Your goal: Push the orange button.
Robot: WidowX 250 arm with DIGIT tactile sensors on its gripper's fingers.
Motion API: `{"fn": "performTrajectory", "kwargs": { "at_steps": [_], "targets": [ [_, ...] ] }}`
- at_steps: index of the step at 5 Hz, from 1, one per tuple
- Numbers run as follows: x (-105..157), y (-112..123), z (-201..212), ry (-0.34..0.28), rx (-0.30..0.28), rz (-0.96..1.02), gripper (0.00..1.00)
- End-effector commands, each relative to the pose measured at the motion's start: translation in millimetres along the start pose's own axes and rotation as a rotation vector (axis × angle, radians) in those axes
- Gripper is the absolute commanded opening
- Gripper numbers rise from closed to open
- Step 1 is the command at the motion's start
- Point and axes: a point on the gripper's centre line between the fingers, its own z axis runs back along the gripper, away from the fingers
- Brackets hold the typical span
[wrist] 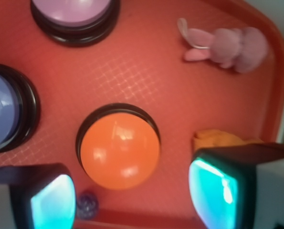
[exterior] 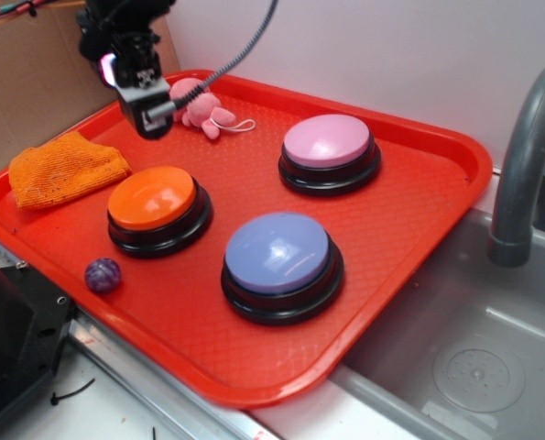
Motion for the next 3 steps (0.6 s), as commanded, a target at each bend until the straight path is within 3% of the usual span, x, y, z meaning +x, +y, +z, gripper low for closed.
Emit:
{"fn": "performTrajectory", "kwargs": {
  "at_steps": [1,3],
  "targets": [
    [-4,8,23,-0.047,0.002,0.037,1.00],
    [-22,19,39,-0.041,0.016,0.119,1.00]
  ]
}}
